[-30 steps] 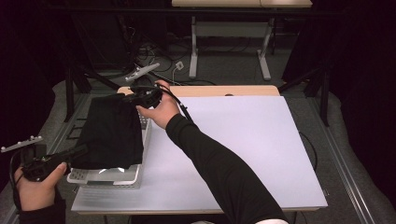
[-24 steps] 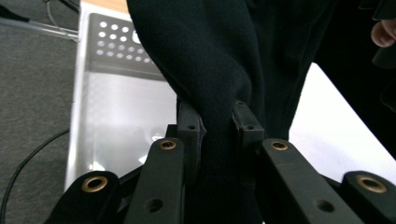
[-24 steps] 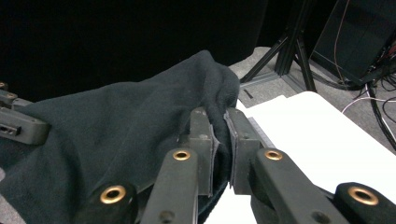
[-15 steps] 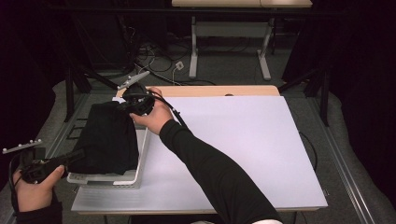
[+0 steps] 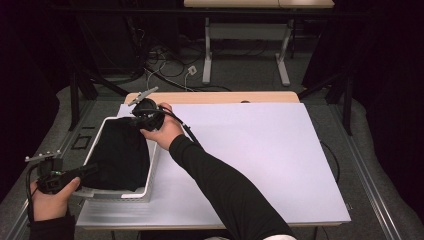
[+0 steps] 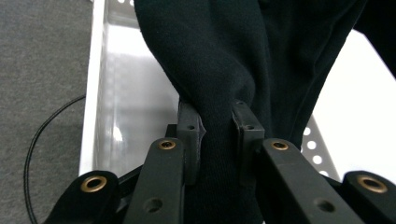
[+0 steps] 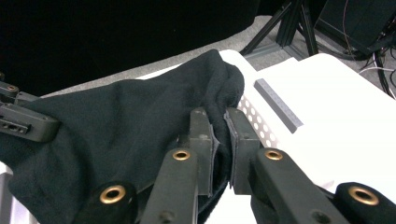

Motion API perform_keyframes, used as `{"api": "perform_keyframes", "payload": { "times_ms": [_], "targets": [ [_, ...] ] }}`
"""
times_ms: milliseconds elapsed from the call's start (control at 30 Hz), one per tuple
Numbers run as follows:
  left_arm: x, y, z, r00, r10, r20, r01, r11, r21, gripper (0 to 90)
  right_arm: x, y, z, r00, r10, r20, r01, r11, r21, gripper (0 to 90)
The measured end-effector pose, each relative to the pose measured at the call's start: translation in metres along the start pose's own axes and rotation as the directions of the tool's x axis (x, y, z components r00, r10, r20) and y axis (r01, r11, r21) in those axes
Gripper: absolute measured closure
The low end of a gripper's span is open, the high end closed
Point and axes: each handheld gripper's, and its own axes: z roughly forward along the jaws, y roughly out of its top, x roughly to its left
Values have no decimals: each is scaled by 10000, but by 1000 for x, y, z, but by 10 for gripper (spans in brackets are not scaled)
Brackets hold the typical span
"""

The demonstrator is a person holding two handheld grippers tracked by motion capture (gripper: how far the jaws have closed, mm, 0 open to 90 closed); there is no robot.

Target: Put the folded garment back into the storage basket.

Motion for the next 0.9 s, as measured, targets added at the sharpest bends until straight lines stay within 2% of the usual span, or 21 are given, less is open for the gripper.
{"api": "perform_keyframes", "payload": {
  "times_ms": [200,433,500,533,600,700,767,900],
  "targets": [
    [2,-1,10,9994,73,-326,-68,9998,166,764,-4,-5,12,9998,100,159,-102,9998,147,831],
    [7,-1,16,9987,111,-496,-100,9997,228,755,-8,-9,23,9994,173,284,-180,9995,261,828],
    [7,-2,18,9969,325,-715,-322,9995,49,693,-9,-10,24,9992,99,379,-106,9997,205,809],
    [7,-2,18,9954,487,-822,-495,9987,-79,625,-10,-11,25,9986,7,538,-15,9999,149,750],
    [6,0,14,9945,653,-818,-695,9963,-496,516,-12,-12,29,9970,58,769,-62,10000,55,548],
    [2,2,7,9940,797,-750,-860,9927,-850,453,-12,-14,28,9911,-153,1320,126,9997,212,421],
    [-1,2,7,9937,872,-704,-935,9914,-918,435,-14,-14,26,9903,-69,1391,44,9998,185,358],
    [-9,3,7,9941,982,-469,-1021,9906,-906,423,-14,-15,20,9913,25,1314,-57,9997,237,324]
  ]
}}
